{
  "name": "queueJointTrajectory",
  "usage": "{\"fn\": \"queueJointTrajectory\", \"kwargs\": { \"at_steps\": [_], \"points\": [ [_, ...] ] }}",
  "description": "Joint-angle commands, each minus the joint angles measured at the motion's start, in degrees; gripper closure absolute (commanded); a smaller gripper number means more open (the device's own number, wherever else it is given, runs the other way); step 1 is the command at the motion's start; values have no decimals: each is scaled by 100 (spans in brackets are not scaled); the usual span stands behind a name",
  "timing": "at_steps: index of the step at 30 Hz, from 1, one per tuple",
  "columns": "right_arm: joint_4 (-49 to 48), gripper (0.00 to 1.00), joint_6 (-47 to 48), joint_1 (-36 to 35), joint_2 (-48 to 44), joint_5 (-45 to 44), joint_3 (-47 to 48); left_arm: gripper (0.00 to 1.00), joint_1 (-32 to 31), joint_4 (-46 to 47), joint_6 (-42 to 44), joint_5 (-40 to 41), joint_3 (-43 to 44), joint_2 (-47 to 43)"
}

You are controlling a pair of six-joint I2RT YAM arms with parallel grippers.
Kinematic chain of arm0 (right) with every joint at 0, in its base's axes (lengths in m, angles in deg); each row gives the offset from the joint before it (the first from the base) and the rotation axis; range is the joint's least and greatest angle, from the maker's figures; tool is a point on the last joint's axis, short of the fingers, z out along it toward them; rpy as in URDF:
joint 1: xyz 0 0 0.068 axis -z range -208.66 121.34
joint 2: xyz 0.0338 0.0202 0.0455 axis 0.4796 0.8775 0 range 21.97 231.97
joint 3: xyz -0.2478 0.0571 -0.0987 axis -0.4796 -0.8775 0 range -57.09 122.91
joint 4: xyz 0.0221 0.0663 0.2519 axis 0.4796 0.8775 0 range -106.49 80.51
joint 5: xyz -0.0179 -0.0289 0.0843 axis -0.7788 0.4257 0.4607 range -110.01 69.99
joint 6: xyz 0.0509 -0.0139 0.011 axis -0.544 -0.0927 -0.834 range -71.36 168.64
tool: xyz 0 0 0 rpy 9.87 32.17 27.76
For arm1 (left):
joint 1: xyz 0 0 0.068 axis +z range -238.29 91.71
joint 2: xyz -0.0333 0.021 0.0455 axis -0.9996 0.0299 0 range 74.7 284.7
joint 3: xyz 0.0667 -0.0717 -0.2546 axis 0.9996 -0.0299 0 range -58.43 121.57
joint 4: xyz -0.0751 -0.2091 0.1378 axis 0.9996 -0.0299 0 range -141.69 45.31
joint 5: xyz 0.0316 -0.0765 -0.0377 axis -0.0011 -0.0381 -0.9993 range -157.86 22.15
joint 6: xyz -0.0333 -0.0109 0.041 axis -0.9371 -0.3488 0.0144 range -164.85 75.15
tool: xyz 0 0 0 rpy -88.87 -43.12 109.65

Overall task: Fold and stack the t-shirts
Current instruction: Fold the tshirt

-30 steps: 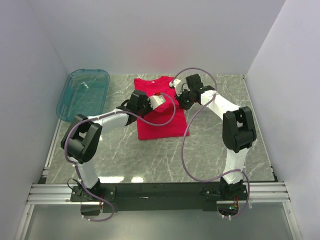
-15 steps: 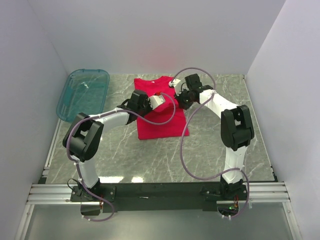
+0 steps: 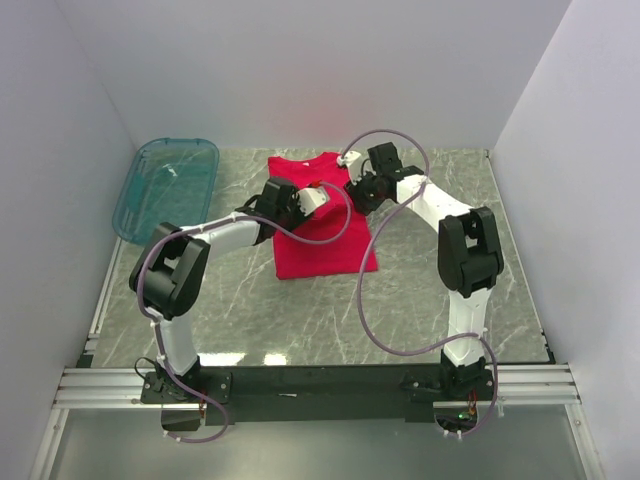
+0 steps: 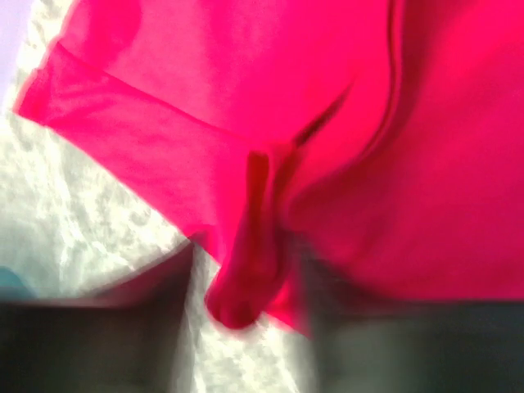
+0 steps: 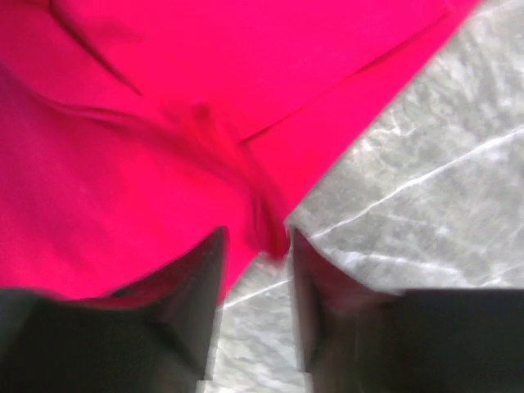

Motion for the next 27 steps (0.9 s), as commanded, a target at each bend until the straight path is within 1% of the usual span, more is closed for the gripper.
{"fn": "queueJointTrajectory", "kwargs": {
  "at_steps": [1,2,3,4,6,7,8,9,10,11,12,13,14,15,16,17,18,19,20,23,25,27],
  "points": [
    [-378,51,-376,44,109,-498,239,20,27,152,-172,338,347,-104],
    [-493,48,-543,53,74,-630,204,17,27,249,-260,427,356,-192],
    [-607,42,-614,61,-57,-919,125,14,27,389,-426,549,373,-436],
    [-861,38,-676,96,-154,-1009,-50,8,27,599,-489,742,374,-595],
    [-960,36,-685,166,-391,-957,-235,6,27,785,-620,884,286,-973],
    [-899,35,-615,210,-662,-609,-410,5,27,829,-612,832,207,-1427],
    [-803,35,-249,333,-804,-309,-525,6,36,899,-560,440,67,-1702],
    [-619,35,163,412,-971,155,-639,6,27,918,-351,158,-326,-1974],
    [-78,35,672,474,-1260,1291,-867,5,27,892,-209,-193,-556,-2490],
    [319,35,1922,553,-1376,1754,-982,5,27,691,-17,-919,-776,-2704],
    [845,34,2813,571,-1490,2264,-1105,6,1,454,594,-1335,-1204,-3011],
    [1877,34,3761,580,-1656,2695,-1428,6,-86,147,949,-1565,-1391,-3118],
    [2105,34,5163,563,-1771,2734,-1693,7,-235,-317,1344,-1507,-1724,-3189],
    [2055,32,5412,510,-2059,2674,-1991,6,-602,-452,1400,-1341,-1884,-3268],
    [1602,32,5449,431,-2184,2534,-2525,6,-771,-593,1453,-1226,-2024,-3286],
    [1363,32,5458,248,-2298,2150,-2765,7,-938,-672,1401,-912,-2322,-3278],
    [1152,32,5441,176,-2439,1998,-2950,8,-1201,-664,1374,-848,-2499,-3295],
    [801,32,5406,124,-2475,1866,-3204,8,-1299,-569,1365,-812,-2683,-3304],
    [650,32,5275,71,-2510,1717,-3294,8,-1387,-446,1339,-751,-3016,-3321],
    [394,32,5134,-44,-2467,1584,-3365,9,-1529,-155,1278,-610,-3299,-3243],
    [245,33,5046,-184,-2405,1365,-3409,9,-1529,-102,1321,-505,-3318,-3076],
    [104,33,4976,-281,-2353,1110,-3479,10,-1529,161,1400,-391,-3344,-2910]
  ]
}}
